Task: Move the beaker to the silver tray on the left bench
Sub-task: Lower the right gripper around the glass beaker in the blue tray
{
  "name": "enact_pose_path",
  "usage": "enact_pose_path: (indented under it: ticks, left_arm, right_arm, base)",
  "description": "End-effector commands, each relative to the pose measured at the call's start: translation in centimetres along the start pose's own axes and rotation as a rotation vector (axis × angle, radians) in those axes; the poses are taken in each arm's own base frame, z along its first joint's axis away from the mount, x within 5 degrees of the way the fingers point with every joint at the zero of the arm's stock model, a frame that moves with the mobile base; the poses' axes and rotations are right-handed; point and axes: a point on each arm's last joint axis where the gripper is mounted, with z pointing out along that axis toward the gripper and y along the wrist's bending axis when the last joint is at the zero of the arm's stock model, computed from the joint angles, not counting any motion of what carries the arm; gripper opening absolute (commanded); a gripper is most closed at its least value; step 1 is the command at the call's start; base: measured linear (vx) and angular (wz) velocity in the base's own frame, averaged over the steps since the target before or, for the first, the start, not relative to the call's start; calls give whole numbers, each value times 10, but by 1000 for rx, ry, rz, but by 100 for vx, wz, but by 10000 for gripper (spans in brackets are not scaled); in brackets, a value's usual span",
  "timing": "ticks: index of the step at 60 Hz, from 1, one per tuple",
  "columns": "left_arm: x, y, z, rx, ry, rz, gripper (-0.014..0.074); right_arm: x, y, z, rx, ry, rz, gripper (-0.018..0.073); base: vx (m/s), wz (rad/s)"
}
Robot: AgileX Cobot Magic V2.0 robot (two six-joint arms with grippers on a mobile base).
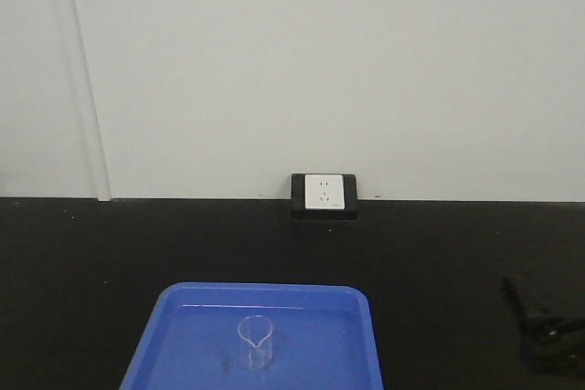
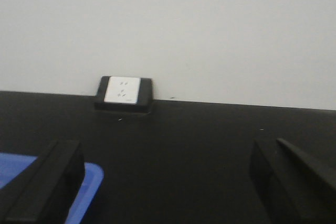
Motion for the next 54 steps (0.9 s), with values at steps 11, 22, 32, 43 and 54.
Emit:
enact_pose_path:
  ticks: [11,22,32,43,54]
  left_arm:
    - [-2,-1,2,3,-70,-1,1]
    - [-2,-1,2,3,-70,-1,1]
    - [-2,-1,2,3,-70,-1,1]
    - [-2,-1,2,3,-70,-1,1]
    - [-2,-1,2,3,-70,-1,1]
  right_arm:
    - [24,65,34,-355,-7,-94,685]
    - [59,105,72,-489,52,-66,678]
    - [80,135,115,-544,87,-65,669]
    - [95,160,152,-574,115,-21,663]
    - [106,173,181,-581,129,0,650]
  base:
    - [0,0]
    - [0,0]
    - [0,0]
    - [0,0]
    - [0,0]
